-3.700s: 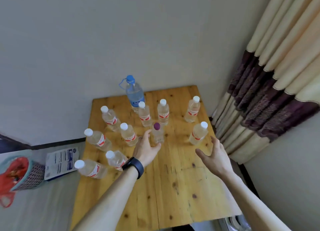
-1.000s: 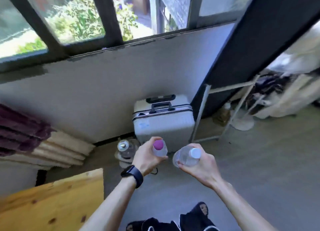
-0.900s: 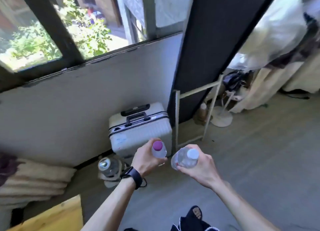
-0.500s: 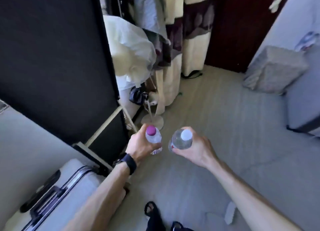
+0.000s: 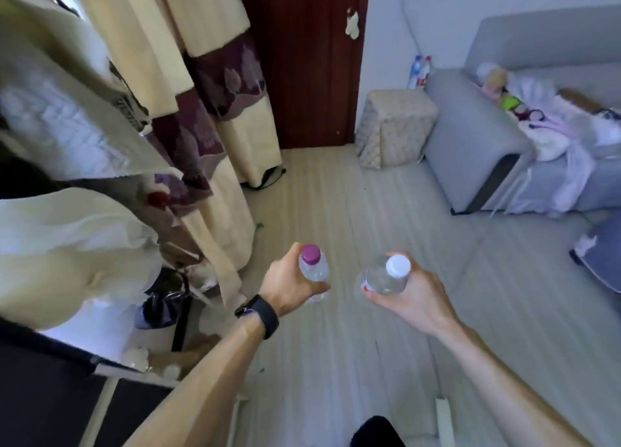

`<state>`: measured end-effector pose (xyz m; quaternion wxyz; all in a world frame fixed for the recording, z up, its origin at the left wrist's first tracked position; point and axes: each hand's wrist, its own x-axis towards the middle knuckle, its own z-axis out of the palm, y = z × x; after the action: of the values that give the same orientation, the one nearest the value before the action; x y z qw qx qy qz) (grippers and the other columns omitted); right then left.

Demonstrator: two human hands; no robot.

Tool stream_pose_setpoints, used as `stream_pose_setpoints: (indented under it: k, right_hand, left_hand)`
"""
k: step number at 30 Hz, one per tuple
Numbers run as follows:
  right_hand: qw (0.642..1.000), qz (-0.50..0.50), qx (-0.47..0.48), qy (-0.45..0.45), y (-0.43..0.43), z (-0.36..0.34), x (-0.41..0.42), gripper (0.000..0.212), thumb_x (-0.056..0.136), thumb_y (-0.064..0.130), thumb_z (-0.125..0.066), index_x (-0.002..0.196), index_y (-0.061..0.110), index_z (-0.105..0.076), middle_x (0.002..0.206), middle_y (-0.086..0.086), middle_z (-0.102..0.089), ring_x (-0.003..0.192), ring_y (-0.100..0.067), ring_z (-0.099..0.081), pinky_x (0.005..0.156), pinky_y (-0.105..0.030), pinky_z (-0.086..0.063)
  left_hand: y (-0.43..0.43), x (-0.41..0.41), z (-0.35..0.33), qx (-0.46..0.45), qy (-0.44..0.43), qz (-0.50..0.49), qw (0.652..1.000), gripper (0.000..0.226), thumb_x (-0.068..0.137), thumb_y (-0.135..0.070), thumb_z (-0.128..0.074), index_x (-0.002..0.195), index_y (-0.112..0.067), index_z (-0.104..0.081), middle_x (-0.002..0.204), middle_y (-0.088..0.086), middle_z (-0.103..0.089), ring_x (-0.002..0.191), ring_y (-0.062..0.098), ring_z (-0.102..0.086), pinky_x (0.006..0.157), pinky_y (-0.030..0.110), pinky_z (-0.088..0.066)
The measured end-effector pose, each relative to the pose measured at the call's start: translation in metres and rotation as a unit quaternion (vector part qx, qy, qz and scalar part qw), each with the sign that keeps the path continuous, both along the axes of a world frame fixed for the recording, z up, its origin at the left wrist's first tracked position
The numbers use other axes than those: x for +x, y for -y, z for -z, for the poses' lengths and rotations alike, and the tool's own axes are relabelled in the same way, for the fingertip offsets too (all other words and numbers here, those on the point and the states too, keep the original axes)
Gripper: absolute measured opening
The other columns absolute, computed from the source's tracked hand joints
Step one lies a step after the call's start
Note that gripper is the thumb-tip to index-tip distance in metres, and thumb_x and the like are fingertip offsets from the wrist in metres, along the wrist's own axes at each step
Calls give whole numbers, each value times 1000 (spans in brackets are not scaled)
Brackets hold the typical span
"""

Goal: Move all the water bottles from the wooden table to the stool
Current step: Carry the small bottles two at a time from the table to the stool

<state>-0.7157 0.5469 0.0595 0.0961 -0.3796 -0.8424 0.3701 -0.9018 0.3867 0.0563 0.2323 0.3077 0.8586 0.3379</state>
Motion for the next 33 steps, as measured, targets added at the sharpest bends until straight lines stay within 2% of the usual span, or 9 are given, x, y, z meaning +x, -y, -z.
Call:
stream_pose_setpoints:
  k: [4, 9, 14, 18, 25, 30, 33]
  right_hand:
    - [999, 48, 9, 2, -60, 6, -18, 63, 61, 57, -84, 113, 35, -56, 91, 15, -70, 99, -19, -68, 83, -32, -52]
    - [997, 83, -5, -3, -156, 25, -46, 64, 53, 67, -76, 107, 38, -56, 89, 19, -71, 94, -13, -69, 83, -33, -54]
    - [997, 81, -15, 10, -268, 28, -81, 62, 60, 59, -82, 111, 37, -52, 90, 18, -69, 93, -14, -67, 78, -30, -52]
    - [996, 80, -24, 21, -353, 22, -112, 67, 58, 61, -80, 114, 39, -51, 93, 17, -69, 95, -14, -65, 79, -30, -51]
    - [995, 93, -33, 31, -496, 25, -170, 63, 60, 57, -80, 112, 39, -49, 95, 15, -69, 96, -15, -65, 78, -30, -50]
    - [993, 108, -35, 38, -602, 42, -221, 64, 57, 63, -74, 112, 40, -49, 96, 12, -69, 92, -15, -65, 78, -35, -52]
    - [992, 107, -41, 49, -664, 43, -252, 61, 61, 56, -79, 111, 41, -48, 92, 10, -69, 84, -11, -66, 73, -37, -55]
  left_hand:
    - [-77, -38, 10, -16, 24, 58, 998, 56, 60, -45, -84, 102, -35, -48, 94, -11, -67, 88, 15, -65, 77, 33, -55]
    - [-191, -79, 20, -31, 27, 108, 993, 58, 61, -49, -84, 105, -38, -47, 97, -11, -66, 87, 10, -63, 70, 22, -50]
    - [-311, -115, 20, -48, 27, 123, 991, 61, 63, -48, -83, 111, -38, -47, 96, -8, -67, 87, 13, -64, 75, 28, -54]
    - [-396, -147, 17, -38, 40, 119, 991, 61, 66, -44, -84, 114, -36, -48, 99, -11, -66, 90, 11, -63, 71, 20, -48]
    - [-543, -209, 29, -28, 43, 135, 990, 63, 67, -43, -86, 117, -36, -48, 100, -12, -64, 90, 8, -62, 73, 21, -50]
    - [-655, -265, 51, -28, 58, 152, 986, 62, 70, -39, -86, 116, -35, -46, 102, -13, -61, 93, 9, -59, 70, 18, -49]
    - [-726, -301, 57, -49, 63, 179, 981, 61, 68, -36, -86, 115, -33, -48, 102, -10, -62, 93, 12, -61, 76, 27, -54]
